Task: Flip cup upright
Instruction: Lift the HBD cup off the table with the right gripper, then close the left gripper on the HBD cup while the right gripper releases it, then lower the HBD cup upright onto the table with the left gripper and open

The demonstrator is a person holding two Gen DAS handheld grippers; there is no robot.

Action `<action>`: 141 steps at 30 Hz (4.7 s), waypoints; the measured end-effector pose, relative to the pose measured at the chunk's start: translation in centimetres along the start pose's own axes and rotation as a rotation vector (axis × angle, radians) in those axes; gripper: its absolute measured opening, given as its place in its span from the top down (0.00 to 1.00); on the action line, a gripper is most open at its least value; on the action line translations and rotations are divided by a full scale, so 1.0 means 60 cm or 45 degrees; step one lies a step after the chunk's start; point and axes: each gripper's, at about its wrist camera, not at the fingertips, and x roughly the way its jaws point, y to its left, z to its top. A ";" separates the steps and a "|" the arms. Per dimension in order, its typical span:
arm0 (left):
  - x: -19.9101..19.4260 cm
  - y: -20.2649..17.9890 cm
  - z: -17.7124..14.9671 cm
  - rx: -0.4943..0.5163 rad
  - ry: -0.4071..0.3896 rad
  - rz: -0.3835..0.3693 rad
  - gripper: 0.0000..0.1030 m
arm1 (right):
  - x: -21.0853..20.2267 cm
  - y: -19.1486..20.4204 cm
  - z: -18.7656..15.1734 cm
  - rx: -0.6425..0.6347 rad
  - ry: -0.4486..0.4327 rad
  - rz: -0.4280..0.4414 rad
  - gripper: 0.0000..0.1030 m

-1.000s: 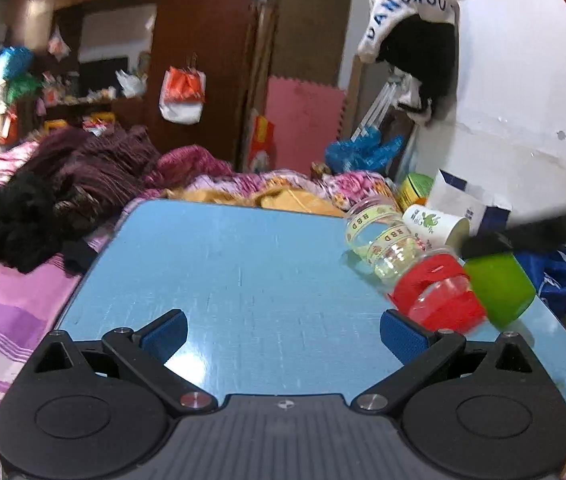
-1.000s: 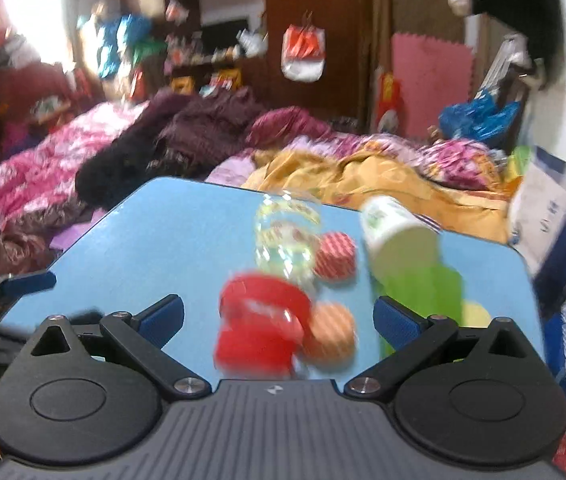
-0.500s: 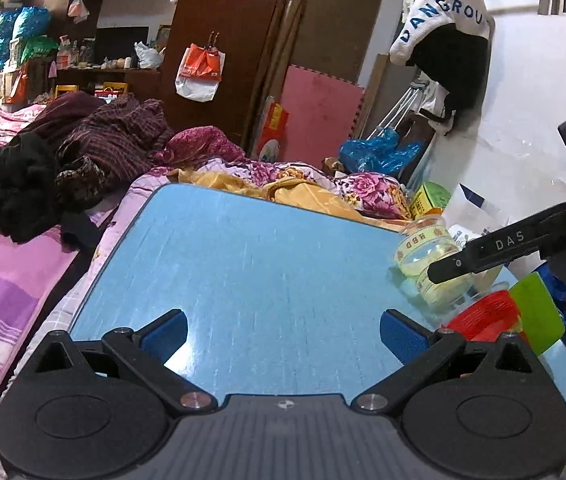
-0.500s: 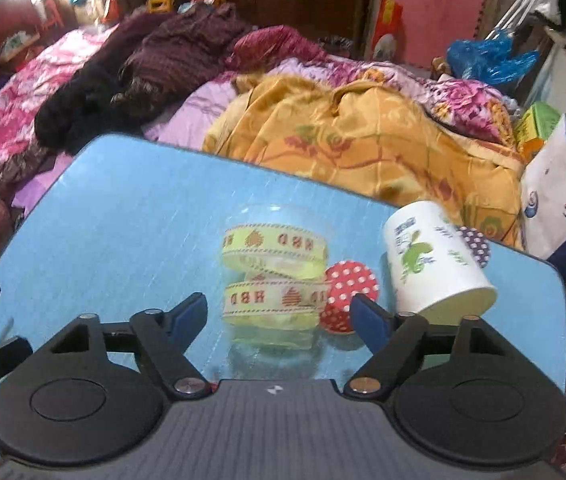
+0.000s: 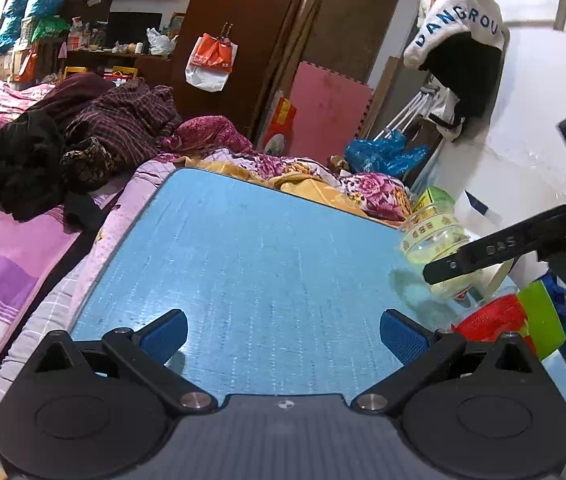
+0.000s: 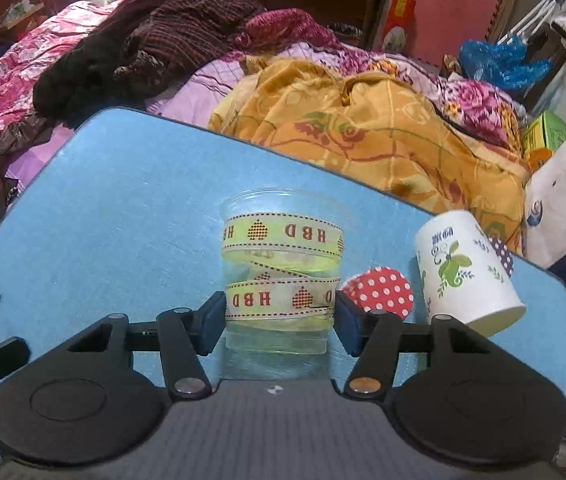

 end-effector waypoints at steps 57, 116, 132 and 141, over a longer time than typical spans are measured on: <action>-0.064 -0.129 -0.043 -0.005 0.290 -0.258 0.03 | -0.112 0.060 -0.255 0.157 -0.120 0.253 0.42; -0.052 -0.213 -0.078 0.322 0.257 -0.154 0.30 | -0.170 -0.044 -0.382 0.167 -0.326 0.426 0.20; -0.080 -0.186 -0.171 0.490 -0.344 -0.113 0.32 | -0.158 -0.068 -0.403 0.281 -0.479 0.447 0.17; -0.096 -0.161 -0.230 0.537 -0.529 -0.126 0.39 | -0.154 -0.065 -0.412 0.280 -0.650 0.426 0.01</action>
